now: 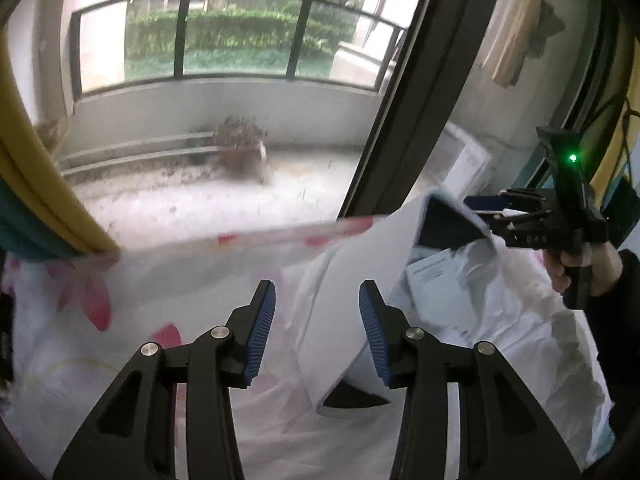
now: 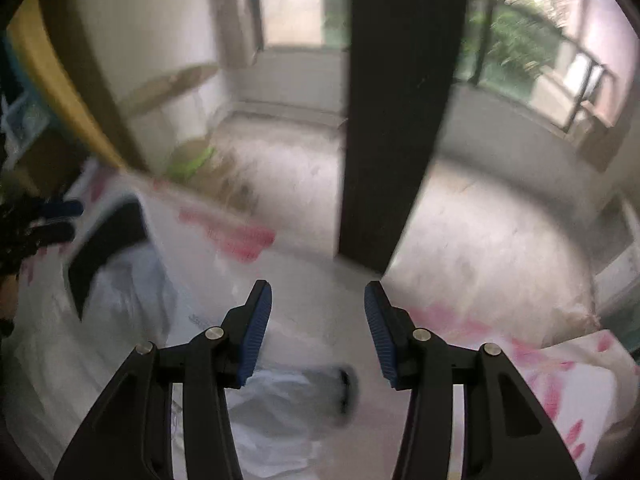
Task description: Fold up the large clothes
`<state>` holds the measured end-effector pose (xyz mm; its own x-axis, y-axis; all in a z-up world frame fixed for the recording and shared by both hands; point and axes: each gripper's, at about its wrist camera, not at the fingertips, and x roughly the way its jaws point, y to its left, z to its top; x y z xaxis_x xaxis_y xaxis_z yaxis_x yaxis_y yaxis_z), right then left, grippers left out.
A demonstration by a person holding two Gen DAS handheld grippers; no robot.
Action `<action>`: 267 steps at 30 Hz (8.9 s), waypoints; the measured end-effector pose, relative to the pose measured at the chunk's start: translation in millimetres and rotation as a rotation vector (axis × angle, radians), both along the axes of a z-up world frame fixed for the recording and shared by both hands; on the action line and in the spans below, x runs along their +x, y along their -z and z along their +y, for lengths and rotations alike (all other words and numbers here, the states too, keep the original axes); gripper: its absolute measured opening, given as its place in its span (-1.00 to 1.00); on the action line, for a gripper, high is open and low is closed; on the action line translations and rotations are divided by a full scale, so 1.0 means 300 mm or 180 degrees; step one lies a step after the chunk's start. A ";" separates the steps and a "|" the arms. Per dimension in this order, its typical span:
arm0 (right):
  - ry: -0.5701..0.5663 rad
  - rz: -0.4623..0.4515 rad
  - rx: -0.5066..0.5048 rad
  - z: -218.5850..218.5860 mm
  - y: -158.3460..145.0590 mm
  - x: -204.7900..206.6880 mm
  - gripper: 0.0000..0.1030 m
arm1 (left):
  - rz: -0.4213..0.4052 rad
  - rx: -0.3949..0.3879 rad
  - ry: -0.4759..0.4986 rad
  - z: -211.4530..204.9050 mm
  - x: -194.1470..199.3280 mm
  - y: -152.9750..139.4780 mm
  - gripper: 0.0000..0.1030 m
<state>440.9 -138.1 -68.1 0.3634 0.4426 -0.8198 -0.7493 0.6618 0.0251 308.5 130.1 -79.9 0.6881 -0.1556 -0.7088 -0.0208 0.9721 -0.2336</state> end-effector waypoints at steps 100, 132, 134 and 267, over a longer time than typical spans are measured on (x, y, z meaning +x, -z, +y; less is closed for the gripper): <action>-0.0316 -0.0128 0.0762 -0.447 -0.016 -0.853 -0.09 | -0.0431 0.0135 0.0855 -0.238 -0.697 -0.032 -0.35; -0.1209 0.0284 0.0245 -0.160 0.158 -1.082 -0.87 | -0.0412 0.0092 0.0793 -0.348 -0.514 -0.084 -0.34; -0.1263 0.0217 0.0254 -0.188 0.121 -1.092 -0.83 | -0.0385 0.0064 0.0823 -0.361 -0.492 -0.084 -0.34; 0.0488 0.0066 0.0352 -0.361 0.108 -0.627 -0.09 | 0.0189 0.0093 0.0343 -0.267 -0.421 0.121 -0.33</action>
